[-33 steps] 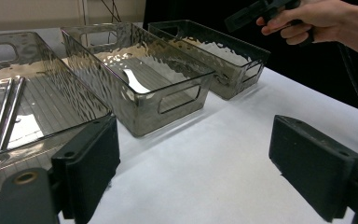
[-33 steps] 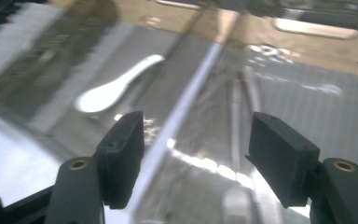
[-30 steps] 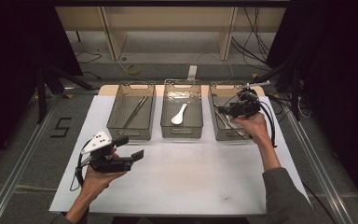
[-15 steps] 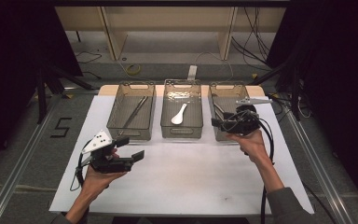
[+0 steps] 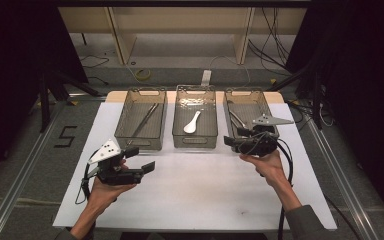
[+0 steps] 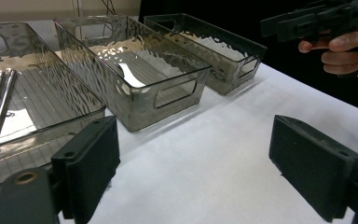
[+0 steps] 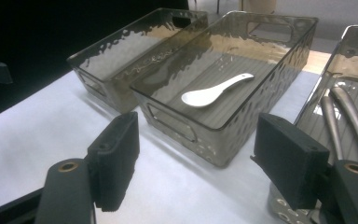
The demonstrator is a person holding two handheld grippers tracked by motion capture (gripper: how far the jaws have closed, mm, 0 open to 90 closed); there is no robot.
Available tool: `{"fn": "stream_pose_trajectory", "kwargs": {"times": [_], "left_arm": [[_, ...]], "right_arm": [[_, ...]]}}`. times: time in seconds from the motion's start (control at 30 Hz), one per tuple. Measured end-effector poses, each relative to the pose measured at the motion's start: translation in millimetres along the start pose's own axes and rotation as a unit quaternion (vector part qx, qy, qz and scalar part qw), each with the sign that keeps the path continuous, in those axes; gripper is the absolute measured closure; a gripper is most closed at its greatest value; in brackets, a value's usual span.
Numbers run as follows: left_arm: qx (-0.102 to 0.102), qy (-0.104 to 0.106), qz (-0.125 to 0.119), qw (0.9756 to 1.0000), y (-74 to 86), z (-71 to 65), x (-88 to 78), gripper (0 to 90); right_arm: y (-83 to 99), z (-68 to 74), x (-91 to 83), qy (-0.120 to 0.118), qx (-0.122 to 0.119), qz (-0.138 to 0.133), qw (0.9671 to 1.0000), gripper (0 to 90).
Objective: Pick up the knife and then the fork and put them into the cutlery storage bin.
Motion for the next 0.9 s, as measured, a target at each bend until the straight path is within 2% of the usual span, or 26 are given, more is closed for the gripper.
{"fn": "stream_pose_trajectory", "kwargs": {"times": [0.1,0.2,0.27,0.8,0.9], "left_arm": [[0.002,0.001,0.001,1.0000,0.0,-0.1,0.3,15.4],[0.001,0.002,0.003,1.0000,0.3,-0.3,0.9,15.4],[-0.002,0.004,0.003,1.0000,0.8,-0.3,1.0,15.4],[-0.009,0.020,0.012,0.9997,2.4,-3.2,1.3,15.4],[-0.007,0.022,0.014,0.9996,2.6,-3.6,1.9,15.4]], "right_arm": [[4.0,3.2,-4.0,-0.006,0.006,-0.013,0.9999,32.2],[8.6,7.6,-7.3,-0.013,-0.004,-0.014,0.9998,32.0],[11.9,9.8,-8.7,-0.018,-0.001,-0.012,0.9998,31.7],[36.1,21.2,-22.3,-0.025,-0.005,-0.026,0.9993,28.8],[41.2,23.6,-24.9,-0.028,-0.013,-0.026,0.9992,28.6]]}}
Point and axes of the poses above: each handheld gripper's, and its own axes: x roughly forward along the jaws, y roughly out of its underside, z roughly to its left, the point moved 4 cm from there along x, roughly forward along the jaws, and after that the axes turned 11 degrees about -z, right-handed, at the moved point
